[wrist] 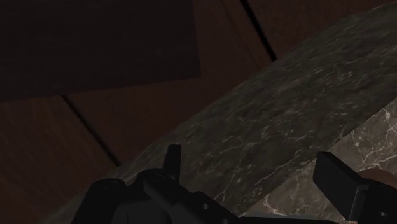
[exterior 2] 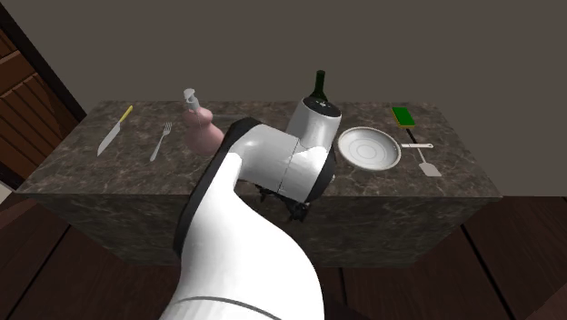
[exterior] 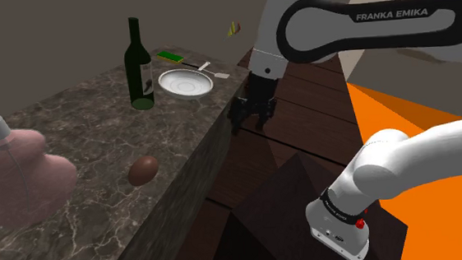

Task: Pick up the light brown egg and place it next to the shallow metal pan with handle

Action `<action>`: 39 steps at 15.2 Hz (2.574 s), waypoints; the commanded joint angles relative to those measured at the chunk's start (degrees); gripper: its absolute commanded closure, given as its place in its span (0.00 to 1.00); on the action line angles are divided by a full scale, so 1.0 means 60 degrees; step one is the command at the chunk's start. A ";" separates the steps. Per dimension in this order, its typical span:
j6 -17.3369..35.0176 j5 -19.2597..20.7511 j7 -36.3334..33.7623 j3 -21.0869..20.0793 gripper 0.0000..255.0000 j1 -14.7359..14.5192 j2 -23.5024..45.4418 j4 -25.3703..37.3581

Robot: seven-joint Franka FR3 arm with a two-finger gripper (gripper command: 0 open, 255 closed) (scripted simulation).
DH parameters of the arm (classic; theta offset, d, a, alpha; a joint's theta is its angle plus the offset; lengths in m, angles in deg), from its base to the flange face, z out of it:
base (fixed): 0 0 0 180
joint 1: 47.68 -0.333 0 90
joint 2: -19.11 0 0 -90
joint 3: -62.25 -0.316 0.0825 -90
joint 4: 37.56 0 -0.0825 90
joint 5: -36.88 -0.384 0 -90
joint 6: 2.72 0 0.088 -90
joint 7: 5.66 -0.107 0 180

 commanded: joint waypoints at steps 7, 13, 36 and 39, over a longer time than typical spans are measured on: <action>0.2720 -0.1027 -0.2174 -0.1576 0.00 0.0100 0.2212 0.0631; 0.4830 -0.0734 -0.4065 -0.2645 0.00 0.0355 0.4426 0.1623; 0.7813 0.2179 -0.7708 -0.2584 0.00 -0.0489 0.8474 0.3474; 0.7815 0.2178 -0.7707 -0.2585 1.00 -0.0489 0.8474 0.3471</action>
